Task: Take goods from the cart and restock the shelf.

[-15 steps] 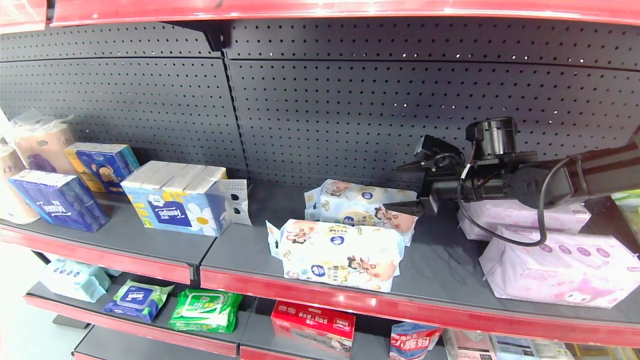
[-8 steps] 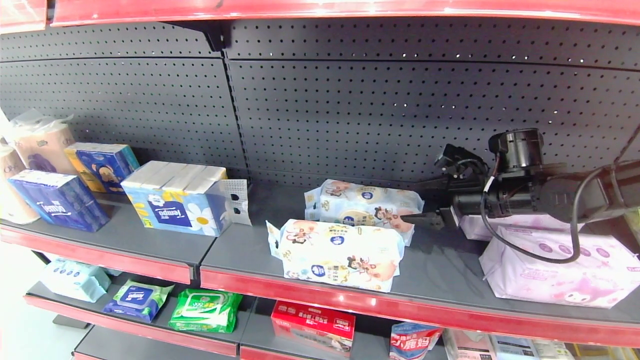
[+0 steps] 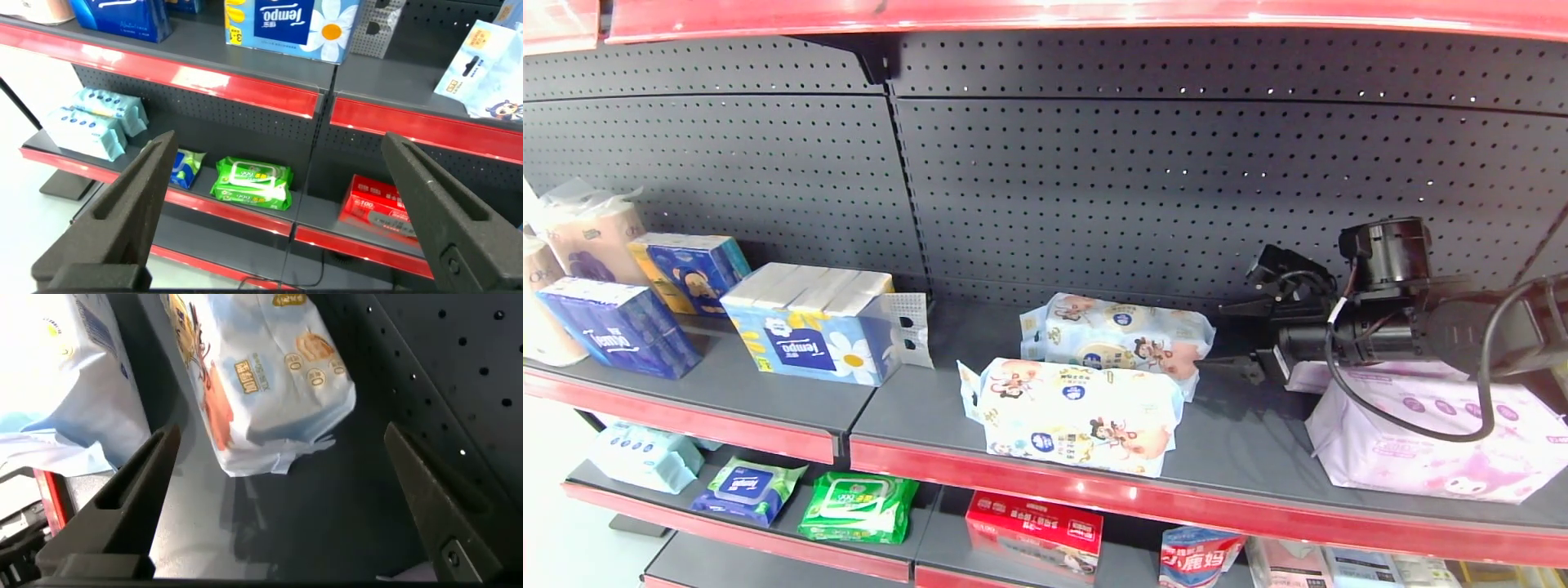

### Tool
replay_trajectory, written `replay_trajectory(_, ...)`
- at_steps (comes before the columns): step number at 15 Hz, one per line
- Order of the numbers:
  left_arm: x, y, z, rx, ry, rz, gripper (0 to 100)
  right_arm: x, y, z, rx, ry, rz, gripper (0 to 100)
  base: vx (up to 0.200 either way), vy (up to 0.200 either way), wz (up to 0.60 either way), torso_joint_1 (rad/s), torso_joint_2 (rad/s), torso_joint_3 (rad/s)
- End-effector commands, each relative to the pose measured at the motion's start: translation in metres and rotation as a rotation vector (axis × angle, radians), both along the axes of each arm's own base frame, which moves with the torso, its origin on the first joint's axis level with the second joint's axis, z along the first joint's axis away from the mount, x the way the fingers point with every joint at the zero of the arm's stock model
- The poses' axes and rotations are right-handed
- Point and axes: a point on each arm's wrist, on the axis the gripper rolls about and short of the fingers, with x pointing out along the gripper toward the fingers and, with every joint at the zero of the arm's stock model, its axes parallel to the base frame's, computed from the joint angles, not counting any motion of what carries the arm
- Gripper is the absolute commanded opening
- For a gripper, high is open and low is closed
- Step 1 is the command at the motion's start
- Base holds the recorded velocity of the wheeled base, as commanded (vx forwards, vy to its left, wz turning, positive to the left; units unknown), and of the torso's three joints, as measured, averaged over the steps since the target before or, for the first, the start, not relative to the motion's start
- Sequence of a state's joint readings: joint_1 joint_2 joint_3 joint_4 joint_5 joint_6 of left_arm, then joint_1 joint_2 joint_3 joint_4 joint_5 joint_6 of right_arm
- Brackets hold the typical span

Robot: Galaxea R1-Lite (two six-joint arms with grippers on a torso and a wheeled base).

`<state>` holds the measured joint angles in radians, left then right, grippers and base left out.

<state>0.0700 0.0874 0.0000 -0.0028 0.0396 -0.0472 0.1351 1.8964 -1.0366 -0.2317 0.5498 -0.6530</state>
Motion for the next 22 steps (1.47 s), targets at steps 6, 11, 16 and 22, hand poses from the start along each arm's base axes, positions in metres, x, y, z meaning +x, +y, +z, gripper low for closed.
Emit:
replay_trajectory(6,0.0,0.0,0.0,0.0,0.001,0.001,100,0.009,0.004,-0.002,-0.034,-0.007,-0.056,100,0.0,0.0,0.0,0.0,0.0,0.0)
replay_trajectory(11,0.0,0.0,0.0,0.0,0.001,0.001,100,0.01,0.003,-0.001,-0.038,-0.011,-0.068,100,0.0,0.0,0.0,0.0,0.0,0.0)
replay_trajectory(16,0.0,0.0,0.0,0.0,0.001,0.001,100,0.012,0.004,-0.004,-0.046,-0.005,-0.076,100,0.0,0.0,0.0,0.0,0.0,0.0)
replay_trajectory(22,0.0,0.0,0.0,0.0,0.001,0.001,100,0.015,0.004,-0.007,-0.044,0.001,-0.103,100,0.0,0.0,0.0,0.0,0.0,0.0)
